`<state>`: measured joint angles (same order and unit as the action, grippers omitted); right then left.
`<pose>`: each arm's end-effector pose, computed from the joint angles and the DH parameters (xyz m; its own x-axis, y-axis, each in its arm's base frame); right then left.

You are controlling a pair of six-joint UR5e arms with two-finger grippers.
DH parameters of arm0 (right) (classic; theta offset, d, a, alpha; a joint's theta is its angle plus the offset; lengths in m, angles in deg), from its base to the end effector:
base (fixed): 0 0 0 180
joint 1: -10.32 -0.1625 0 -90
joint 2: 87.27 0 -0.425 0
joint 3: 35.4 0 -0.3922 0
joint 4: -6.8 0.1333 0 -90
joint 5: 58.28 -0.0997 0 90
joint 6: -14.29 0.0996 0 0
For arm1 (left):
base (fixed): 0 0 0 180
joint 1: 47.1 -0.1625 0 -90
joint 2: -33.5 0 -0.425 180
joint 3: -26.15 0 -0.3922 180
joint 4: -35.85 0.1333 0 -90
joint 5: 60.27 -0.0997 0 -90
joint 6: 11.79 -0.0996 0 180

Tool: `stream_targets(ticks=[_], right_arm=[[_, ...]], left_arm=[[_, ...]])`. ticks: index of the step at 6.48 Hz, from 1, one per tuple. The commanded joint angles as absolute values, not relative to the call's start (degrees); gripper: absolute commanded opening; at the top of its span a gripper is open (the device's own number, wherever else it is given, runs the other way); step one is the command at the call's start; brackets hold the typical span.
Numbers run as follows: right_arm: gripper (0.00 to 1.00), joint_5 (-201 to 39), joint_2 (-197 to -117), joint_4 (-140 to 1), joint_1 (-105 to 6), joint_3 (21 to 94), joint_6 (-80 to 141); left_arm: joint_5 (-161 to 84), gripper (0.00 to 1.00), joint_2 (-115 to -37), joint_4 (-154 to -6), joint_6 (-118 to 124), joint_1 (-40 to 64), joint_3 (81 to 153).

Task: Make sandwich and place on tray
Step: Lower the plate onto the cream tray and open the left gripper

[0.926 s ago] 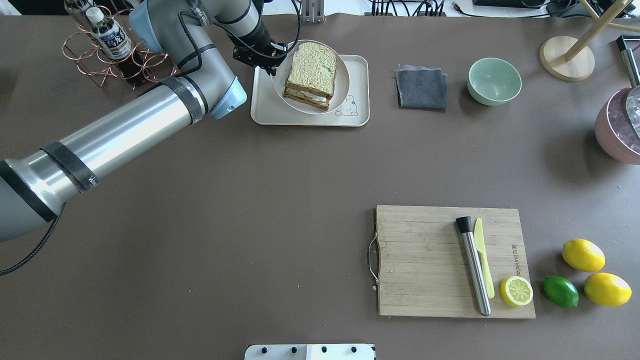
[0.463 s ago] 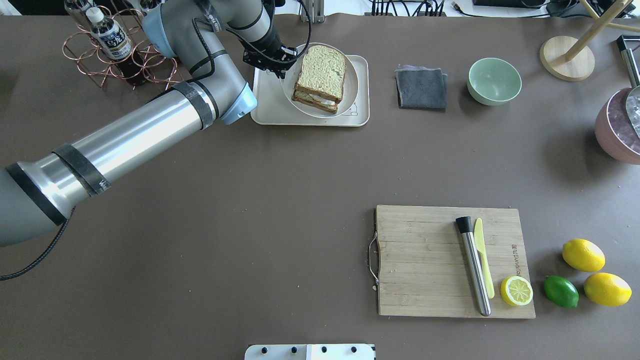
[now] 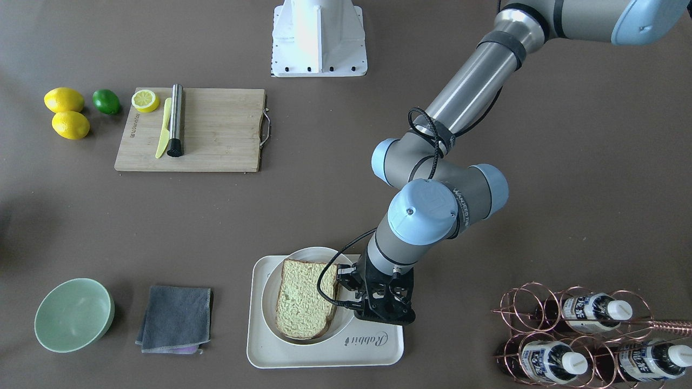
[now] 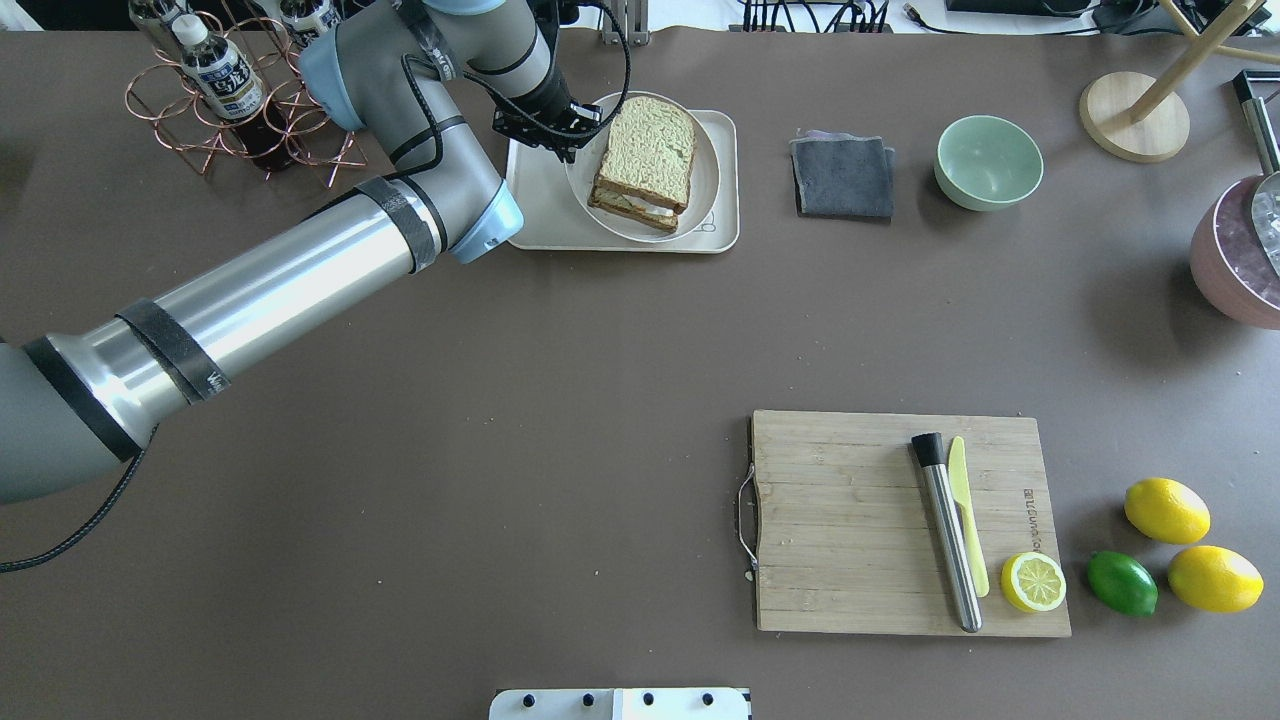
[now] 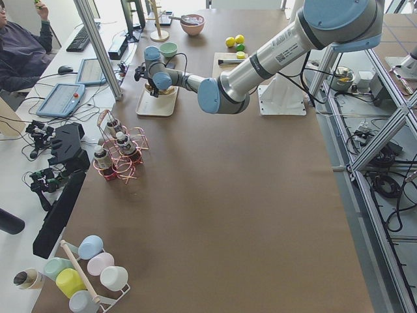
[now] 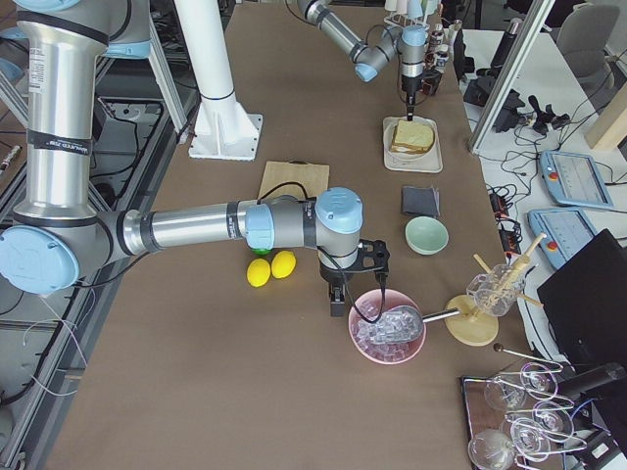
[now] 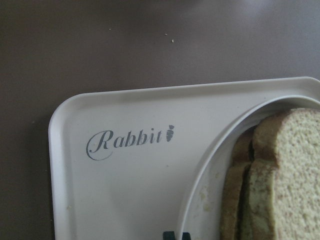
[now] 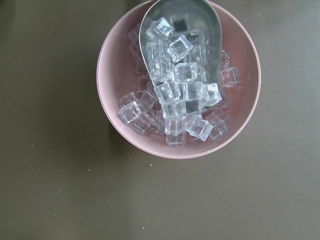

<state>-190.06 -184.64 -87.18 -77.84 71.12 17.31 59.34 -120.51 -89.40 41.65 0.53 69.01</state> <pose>0.0528 -0.4406 0.5866 0.7440 -0.0314 0.6674 -0.0072 0.9985 0.0550 0.5356 -0.7119 0.2094 0.5584 0.1563 -0.8147 0.0584 0.9723 0.2265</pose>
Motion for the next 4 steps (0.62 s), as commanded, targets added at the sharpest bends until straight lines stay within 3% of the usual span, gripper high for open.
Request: stream_targets(ticks=[1, 2, 3, 4], right_arm=[[1.00, -190.03, -184.56, -87.15, -77.84, 70.60, 17.37], [1.00, -189.94, -184.56, -87.15, -77.84, 70.42, 17.28], [1.00, -189.94, -184.65, -87.15, -77.84, 70.42, 17.28], [1.00, -189.85, -184.74, -87.24, -77.84, 70.42, 17.28]], left_arm=[[59.17, 0.22, -120.40, -89.40, 41.48, 0.80, 68.96], [59.08, 0.32, -120.22, -89.40, 41.30, 0.97, 69.04], [58.30, 0.56, -120.22, -89.40, 41.21, 1.06, 69.05], [58.29, 0.72, -120.13, -89.40, 41.21, 1.41, 69.31]])
